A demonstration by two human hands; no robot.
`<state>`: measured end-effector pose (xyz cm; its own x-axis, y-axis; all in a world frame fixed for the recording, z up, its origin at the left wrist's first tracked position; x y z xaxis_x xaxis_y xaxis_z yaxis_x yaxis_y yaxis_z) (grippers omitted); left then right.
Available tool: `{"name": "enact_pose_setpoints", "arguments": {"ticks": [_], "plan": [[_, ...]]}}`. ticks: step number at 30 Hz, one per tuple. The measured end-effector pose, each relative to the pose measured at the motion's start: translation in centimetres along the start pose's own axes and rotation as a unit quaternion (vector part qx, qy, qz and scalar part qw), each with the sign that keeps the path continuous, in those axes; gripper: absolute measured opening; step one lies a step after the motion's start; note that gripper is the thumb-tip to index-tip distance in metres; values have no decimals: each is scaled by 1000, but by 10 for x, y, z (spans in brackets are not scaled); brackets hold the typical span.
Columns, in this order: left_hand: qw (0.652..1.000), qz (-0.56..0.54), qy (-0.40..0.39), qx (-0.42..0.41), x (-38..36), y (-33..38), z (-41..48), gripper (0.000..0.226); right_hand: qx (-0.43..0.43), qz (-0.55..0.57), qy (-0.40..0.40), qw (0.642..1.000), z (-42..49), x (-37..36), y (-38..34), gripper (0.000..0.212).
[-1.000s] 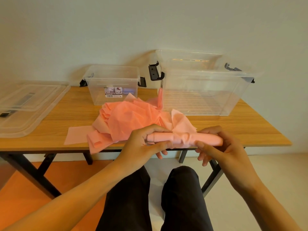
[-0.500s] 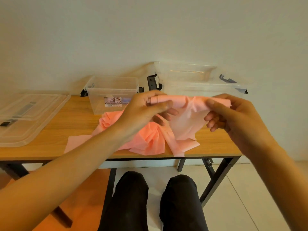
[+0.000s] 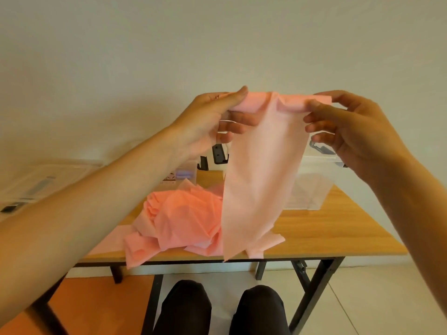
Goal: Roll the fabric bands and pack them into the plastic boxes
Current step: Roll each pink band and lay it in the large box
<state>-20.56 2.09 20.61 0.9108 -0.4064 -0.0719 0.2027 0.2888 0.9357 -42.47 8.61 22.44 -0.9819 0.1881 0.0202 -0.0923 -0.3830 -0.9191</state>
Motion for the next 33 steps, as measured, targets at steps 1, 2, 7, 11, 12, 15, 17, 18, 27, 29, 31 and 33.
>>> {"name": "enact_pose_setpoints", "arguments": {"ticks": [1,2,7,11,12,15,17,18,27,29,31,33], "plan": [[1000,-1,-1,7,0,2,0,29,3,-4,3,1000,1,0,-2,15],[1000,5,-4,11,1,4,0,28,5,-8,7,1000,1,-1,-4,16],[998,65,-7,0,6,12,-4,21,1,-6,16,1000,1,-5,-3,17],[999,39,2,-4,6,12,-5,4,-22,30,13,999,-1,-11,4,21],[1000,27,3,-2,6,10,-5,1,-37,43,3,998,-2,-14,6,23],[1000,-13,11,11,4,5,-6,4,-91,101,-23,990,-3,-24,12,24],[1000,-17,13,19,3,3,-6,7,-104,114,-26,988,-3,-25,12,21],[1000,-14,14,21,3,2,-7,9,-106,112,-26,988,-4,-25,12,19],[998,-52,16,22,2,1,-8,10,-124,146,6,981,-6,-21,6,6],[998,-63,14,21,0,1,-8,6,-144,169,9,975,-8,-24,8,6],[998,-60,9,19,-3,-1,-9,4,-147,173,5,974,-8,-26,9,8],[999,-46,15,20,-2,-2,-9,5,-134,154,-3,979,-7,-26,9,10]]}}
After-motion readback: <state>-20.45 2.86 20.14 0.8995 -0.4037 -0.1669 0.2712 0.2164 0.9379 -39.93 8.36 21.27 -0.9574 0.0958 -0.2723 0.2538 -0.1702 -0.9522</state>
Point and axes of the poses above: each hand's wrist, its own z-axis towards the middle knuckle, its own x-axis out of the back of the hand, y = z × x, the point moved 7 cm from there along z, towards the middle knuckle, and after that the axes turned 4 degrees about -x, right-handed, at the moved point
